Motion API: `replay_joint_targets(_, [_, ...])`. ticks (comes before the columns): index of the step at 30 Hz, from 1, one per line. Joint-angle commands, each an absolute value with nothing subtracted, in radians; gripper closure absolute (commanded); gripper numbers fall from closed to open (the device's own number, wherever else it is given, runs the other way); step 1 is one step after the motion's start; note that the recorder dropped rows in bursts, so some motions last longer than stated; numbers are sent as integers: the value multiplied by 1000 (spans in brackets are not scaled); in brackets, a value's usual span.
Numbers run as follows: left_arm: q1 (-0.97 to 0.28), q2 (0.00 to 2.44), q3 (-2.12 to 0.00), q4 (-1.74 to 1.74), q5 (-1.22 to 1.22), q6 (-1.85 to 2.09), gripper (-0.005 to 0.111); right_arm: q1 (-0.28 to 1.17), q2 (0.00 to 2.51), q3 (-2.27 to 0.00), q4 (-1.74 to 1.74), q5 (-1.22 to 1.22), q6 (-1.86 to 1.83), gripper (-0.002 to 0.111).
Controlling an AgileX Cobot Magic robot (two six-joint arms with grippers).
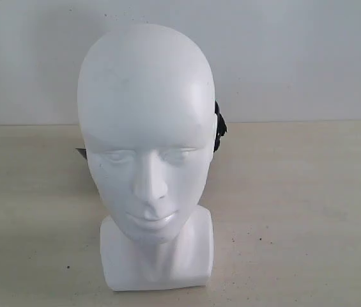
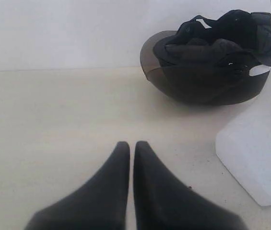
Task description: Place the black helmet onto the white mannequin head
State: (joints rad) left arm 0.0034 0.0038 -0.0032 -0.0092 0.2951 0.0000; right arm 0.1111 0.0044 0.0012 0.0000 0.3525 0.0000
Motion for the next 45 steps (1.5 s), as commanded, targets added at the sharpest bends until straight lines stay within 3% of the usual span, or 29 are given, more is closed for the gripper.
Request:
replay_joint_targets(1, [2, 0, 0, -18, 297, 9, 102, 109, 0, 0, 0, 349, 0, 108])
replay_joint_targets(7, [2, 0, 0, -18, 297, 9, 102, 109, 0, 0, 0, 232, 0, 108])
replay_joint_targets(14, [2, 0, 0, -18, 297, 9, 102, 109, 0, 0, 0, -306, -19, 108])
replay_joint_targets(18, [2, 0, 0, -18, 297, 9, 102, 109, 140, -177, 158, -184, -249, 108])
replay_joint_targets(23, [2, 0, 0, -18, 297, 9, 102, 109, 540, -404, 174, -161, -278, 108])
replay_joint_targets(31, [2, 0, 0, -18, 297, 9, 102, 109, 718, -430, 174, -285, -238, 108])
replay_joint_targets(38, [2, 0, 0, -18, 297, 9, 102, 160, 1071, -769, 174, 184, -233, 108])
replay_joint_targets(45, [2, 0, 0, -18, 297, 9, 102, 289, 1443, -1052, 346, 315, -260, 108])
